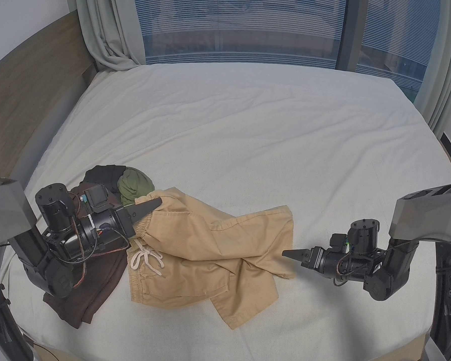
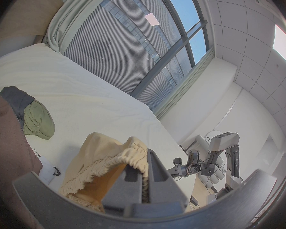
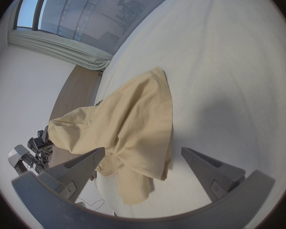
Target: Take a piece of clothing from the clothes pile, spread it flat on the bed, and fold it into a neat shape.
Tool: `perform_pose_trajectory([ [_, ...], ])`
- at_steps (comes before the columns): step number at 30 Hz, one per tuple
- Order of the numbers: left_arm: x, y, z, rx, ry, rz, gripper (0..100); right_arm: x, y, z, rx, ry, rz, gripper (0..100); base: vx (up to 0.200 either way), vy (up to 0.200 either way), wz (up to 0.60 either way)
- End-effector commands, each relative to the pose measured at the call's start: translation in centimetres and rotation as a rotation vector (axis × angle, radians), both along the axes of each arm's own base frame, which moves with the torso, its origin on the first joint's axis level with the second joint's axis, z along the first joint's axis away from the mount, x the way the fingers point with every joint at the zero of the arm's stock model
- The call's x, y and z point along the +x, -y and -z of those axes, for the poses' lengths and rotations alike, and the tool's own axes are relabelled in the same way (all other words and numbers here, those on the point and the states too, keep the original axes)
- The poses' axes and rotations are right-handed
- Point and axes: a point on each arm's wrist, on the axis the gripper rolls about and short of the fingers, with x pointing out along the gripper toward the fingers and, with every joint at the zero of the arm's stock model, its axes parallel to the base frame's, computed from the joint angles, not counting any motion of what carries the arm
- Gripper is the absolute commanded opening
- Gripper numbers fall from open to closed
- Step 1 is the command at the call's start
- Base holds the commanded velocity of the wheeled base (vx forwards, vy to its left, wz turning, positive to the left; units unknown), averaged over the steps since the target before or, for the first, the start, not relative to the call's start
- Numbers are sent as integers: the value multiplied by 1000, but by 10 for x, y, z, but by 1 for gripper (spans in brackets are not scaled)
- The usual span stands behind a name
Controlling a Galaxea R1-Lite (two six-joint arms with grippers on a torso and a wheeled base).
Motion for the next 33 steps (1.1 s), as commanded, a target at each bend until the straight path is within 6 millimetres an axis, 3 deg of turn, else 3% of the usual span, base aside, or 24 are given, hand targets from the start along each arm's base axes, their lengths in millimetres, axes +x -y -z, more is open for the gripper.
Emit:
perform_pose_trajectory([
  [1,0,0,0,-1,1,-1,0,2,-6,13,1,-27,-11,100,0,0,0],
  [8,0,0,-1,0,5,-1,0,4,-8,12,18,-13,9,100,0,0,0],
  [12,-1,1,-2,-1,7,1,0,-1,-20,12,35,-25,-15,100,0,0,0],
  [13,-1,1,-2,-1,7,1,0,-1,-21,12,35,-24,-18,0,0,0,0],
  [25,1,1,3,2,-7,1,0,-3,-18,5,60,-32,0,0,0,0,0],
  [29,5,0,10,5,-27,-8,0,-15,-12,-26,85,19,-16,0,0,0,0],
  [33,9,-5,11,4,-28,-36,0,-36,-10,-41,87,-9,-55,0,0,0,0],
])
